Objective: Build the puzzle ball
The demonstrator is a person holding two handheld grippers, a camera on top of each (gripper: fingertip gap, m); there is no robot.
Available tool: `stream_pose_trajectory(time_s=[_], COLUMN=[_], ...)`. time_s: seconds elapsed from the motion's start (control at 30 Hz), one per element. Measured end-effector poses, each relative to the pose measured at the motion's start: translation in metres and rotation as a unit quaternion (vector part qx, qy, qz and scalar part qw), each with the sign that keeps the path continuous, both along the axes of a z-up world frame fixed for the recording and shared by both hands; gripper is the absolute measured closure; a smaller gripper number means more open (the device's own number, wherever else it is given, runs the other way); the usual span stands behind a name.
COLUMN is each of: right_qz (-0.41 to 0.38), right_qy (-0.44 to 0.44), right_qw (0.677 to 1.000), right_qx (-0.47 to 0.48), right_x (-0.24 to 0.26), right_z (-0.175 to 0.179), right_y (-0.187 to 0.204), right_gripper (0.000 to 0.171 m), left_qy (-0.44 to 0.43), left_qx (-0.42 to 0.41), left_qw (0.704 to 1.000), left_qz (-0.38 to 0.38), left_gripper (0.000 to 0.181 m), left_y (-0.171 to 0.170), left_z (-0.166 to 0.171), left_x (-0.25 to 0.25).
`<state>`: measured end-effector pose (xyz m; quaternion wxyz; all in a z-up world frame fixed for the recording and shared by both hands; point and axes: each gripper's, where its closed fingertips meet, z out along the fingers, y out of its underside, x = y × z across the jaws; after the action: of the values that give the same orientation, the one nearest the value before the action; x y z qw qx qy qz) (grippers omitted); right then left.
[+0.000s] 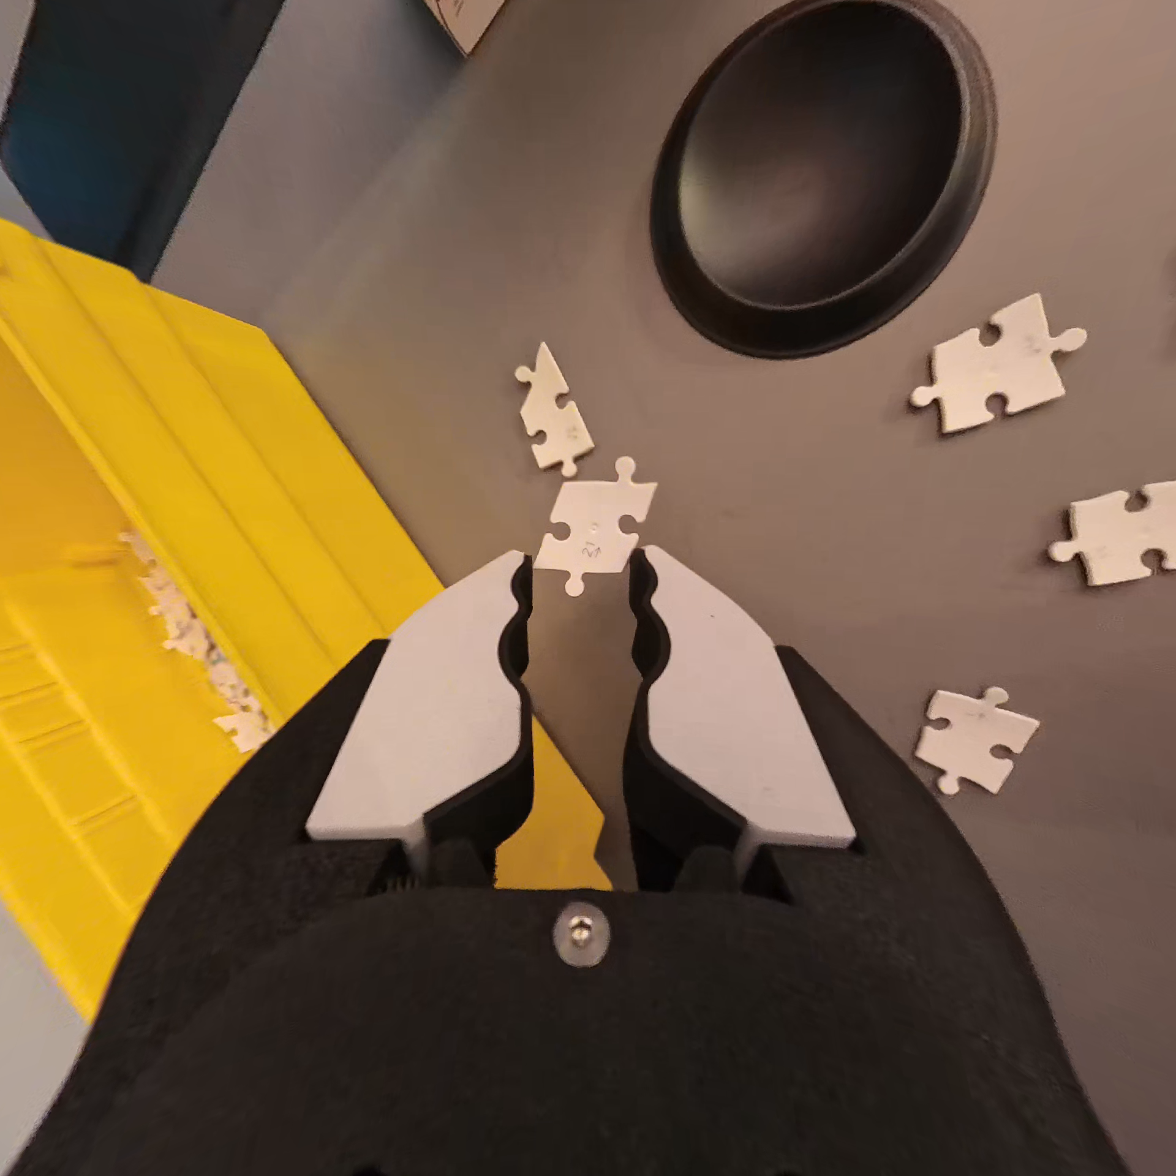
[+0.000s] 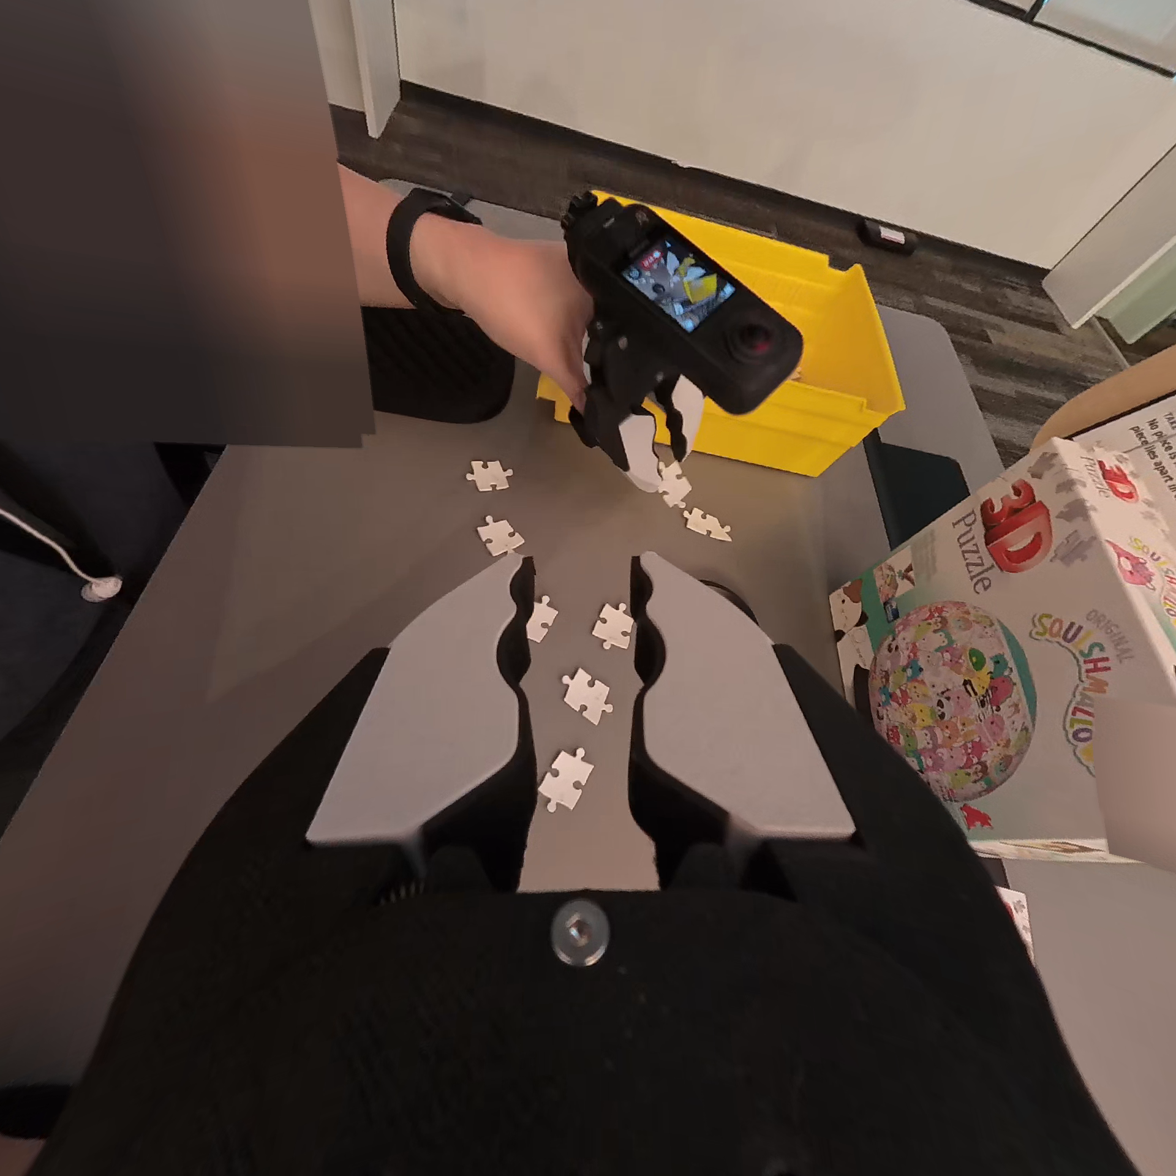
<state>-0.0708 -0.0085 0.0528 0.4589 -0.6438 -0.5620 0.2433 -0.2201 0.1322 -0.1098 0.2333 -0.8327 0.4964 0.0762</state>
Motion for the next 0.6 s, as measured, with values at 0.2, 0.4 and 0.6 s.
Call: stream_pose_trajectory(time_s=[0.2, 0.4, 0.6], right_qz=[0.004, 0.003, -0.001], right_qy=[0.004, -0.003, -0.01], right_qw=[1.0, 1.0, 1.0], right_qx=[-0.008, -0.016, -0.018], right_x=[0.005, 0.005, 0.008], right_z=[-0.002, -0.008, -0.012], right_y=[0.001, 0.004, 0.007], right_gripper=[0.141, 0.141, 0.141], left_qy=[-0.02, -0.034, -0.072], left_qx=[-0.022, -0.064, -0.114], left_qw=[1.0, 0.996, 0.987], left_qz=[0.002, 0.061, 0.089], left_gripper=[0.152, 0.152, 0.13], left_y=[-0.009, -0.003, -0.01], left_z=[-0.005, -0.041, -0.041], left_x=[0.017, 0.016, 0.012])
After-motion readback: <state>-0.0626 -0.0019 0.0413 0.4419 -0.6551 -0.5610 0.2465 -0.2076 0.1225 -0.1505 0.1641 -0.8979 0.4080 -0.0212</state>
